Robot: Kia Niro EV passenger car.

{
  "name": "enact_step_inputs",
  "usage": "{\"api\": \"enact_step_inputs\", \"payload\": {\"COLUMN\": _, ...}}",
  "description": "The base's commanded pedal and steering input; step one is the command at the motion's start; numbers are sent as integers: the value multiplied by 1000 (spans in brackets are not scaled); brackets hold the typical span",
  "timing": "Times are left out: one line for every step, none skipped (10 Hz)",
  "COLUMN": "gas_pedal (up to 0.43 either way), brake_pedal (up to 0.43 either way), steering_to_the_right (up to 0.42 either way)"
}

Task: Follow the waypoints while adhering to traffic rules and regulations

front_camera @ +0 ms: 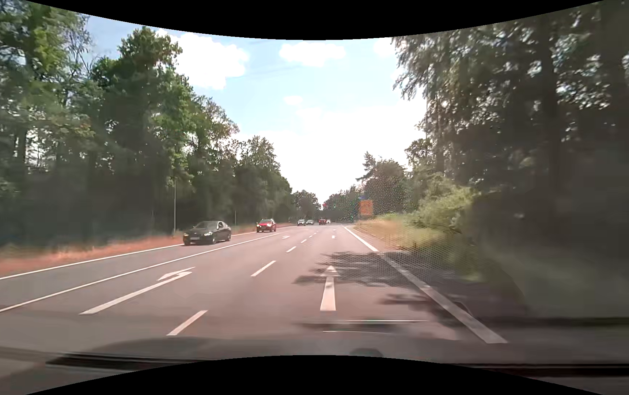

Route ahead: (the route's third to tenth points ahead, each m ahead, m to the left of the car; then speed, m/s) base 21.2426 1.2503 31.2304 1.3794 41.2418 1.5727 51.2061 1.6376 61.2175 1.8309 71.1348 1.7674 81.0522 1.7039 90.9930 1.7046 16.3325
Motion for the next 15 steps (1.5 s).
{"api": "enact_step_inputs", "payload": {"gas_pedal": 67, "brake_pedal": 0, "steering_to_the_right": -6}}
{"api": "enact_step_inputs", "payload": {"gas_pedal": 67, "brake_pedal": 0, "steering_to_the_right": -6}}
{"api": "enact_step_inputs", "payload": {"gas_pedal": 67, "brake_pedal": 0, "steering_to_the_right": -6}}
{"api": "enact_step_inputs", "payload": {"gas_pedal": 67, "brake_pedal": 0, "steering_to_the_right": -6}}
{"api": "enact_step_inputs", "payload": {"gas_pedal": 67, "brake_pedal": 0, "steering_to_the_right": -6}}
{"api": "enact_step_inputs", "payload": {"gas_pedal": 67, "brake_pedal": 0, "steering_to_the_right": -5}}
{"api": "enact_step_inputs", "payload": {"gas_pedal": 67, "brake_pedal": 0, "steering_to_the_right": -6}}
{"api": "enact_step_inputs", "payload": {"gas_pedal": 67, "brake_pedal": 0, "steering_to_the_right": -6}}
{"api": "enact_step_inputs", "payload": {"gas_pedal": 67, "brake_pedal": 0, "steering_to_the_right": -6}}
{"api": "enact_step_inputs", "payload": {"gas_pedal": 67, "brake_pedal": 0, "steering_to_the_right": -6}}
{"api": "enact_step_inputs", "payload": {"gas_pedal": 67, "brake_pedal": 0, "steering_to_the_right": -5}}
{"api": "enact_step_inputs", "payload": {"gas_pedal": 67, "brake_pedal": 0, "steering_to_the_right": -5}}
{"api": "enact_step_inputs", "payload": {"gas_pedal": 67, "brake_pedal": 0, "steering_to_the_right": -6}}
{"api": "enact_step_inputs", "payload": {"gas_pedal": 0, "brake_pedal": 0, "steering_to_the_right": -6}}
{"api": "enact_step_inputs", "payload": {"gas_pedal": 0, "brake_pedal": 0, "steering_to_the_right": -6}}
